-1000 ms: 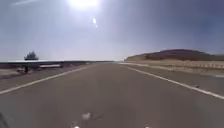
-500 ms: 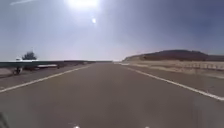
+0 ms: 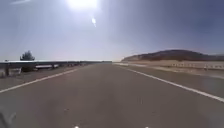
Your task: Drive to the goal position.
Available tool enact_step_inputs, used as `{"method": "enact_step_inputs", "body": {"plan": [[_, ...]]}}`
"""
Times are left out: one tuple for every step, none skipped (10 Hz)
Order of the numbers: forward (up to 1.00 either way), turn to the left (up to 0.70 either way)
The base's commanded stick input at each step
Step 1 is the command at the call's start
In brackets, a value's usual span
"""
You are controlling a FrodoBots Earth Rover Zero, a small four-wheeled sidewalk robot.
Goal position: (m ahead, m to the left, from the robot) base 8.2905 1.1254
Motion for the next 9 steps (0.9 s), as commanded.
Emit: {"method": "enact_step_inputs", "body": {"plan": [[1.00,0.00],[1.00,0.00],[1.00,0.00],[1.00,0.00],[1.00,0.00],[1.00,0.00],[1.00,0.00],[1.00,0.00],[1.00,0.00]]}}
